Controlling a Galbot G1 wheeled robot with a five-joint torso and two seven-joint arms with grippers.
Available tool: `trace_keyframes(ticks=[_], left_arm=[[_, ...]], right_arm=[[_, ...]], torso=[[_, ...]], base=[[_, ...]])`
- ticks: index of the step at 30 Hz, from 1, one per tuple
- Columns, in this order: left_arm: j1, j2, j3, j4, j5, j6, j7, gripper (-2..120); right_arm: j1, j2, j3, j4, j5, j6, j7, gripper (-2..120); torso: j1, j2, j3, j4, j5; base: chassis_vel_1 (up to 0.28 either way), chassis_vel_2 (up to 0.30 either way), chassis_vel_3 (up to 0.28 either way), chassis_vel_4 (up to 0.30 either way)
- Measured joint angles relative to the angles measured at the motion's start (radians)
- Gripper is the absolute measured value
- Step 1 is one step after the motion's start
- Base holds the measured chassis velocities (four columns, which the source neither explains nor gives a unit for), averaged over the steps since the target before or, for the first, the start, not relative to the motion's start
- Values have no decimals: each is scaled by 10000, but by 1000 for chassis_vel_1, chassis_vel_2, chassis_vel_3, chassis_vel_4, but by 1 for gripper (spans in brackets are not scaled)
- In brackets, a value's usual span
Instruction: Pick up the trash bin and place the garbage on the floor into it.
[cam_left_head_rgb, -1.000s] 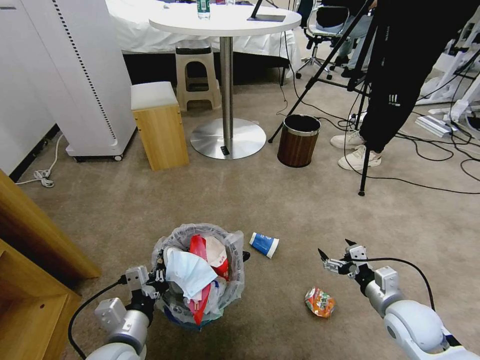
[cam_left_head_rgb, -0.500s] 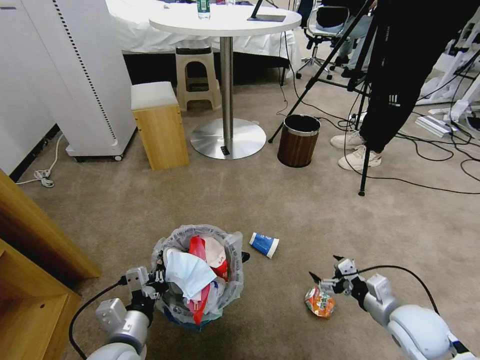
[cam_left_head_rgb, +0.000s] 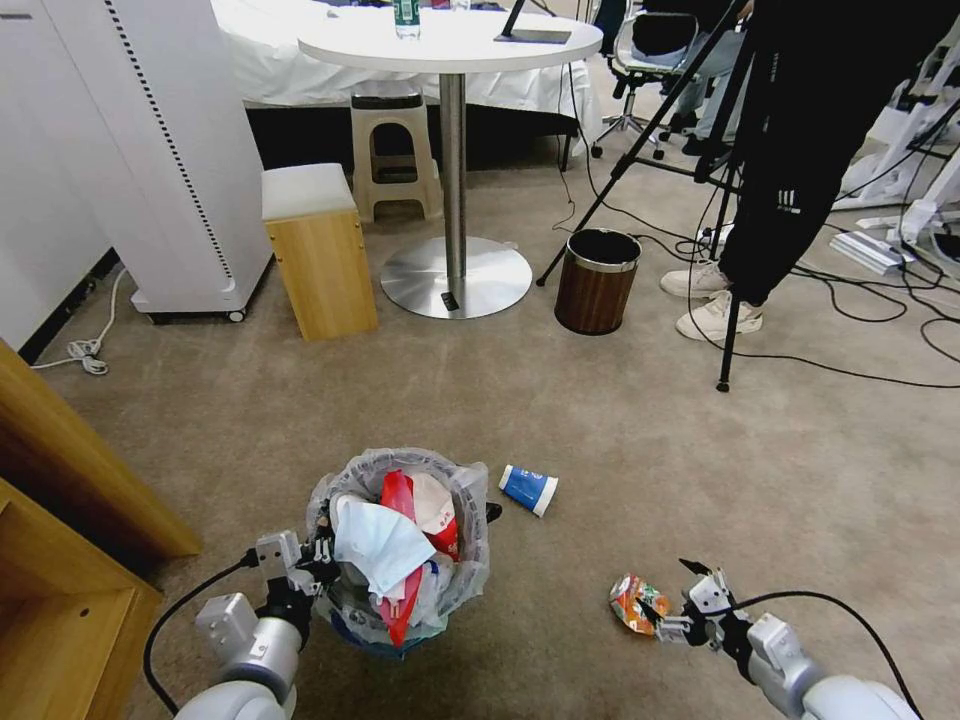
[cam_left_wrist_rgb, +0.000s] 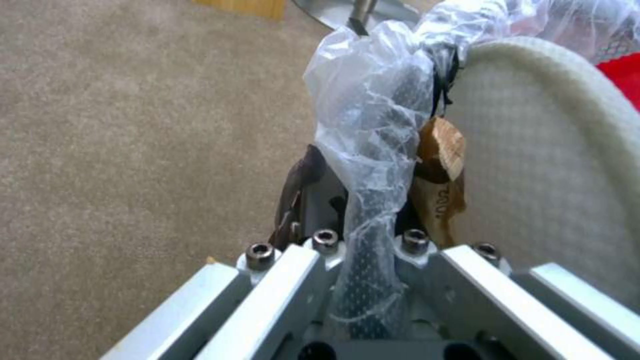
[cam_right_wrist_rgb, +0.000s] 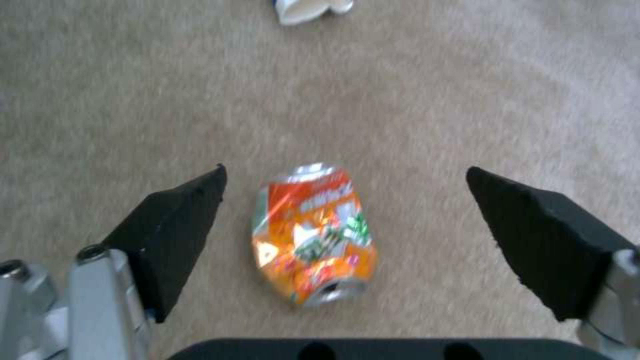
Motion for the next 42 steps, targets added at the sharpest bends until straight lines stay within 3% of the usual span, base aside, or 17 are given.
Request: trace_keyframes(ticks=[30, 42], left_arm=[[-69, 112, 24, 68, -153, -31, 1, 1], [-103, 132, 15, 184, -164, -47, -5, 1]], right_arm=[[466, 525, -281, -1571, 29, 83, 439, 86], [689, 917, -365, -2007, 174, 282, 641, 79]], torso=[[0, 0, 1, 0, 0], [-1, 0, 1, 0, -1]], base=[[0, 0, 0, 0], [0, 0, 0, 0]])
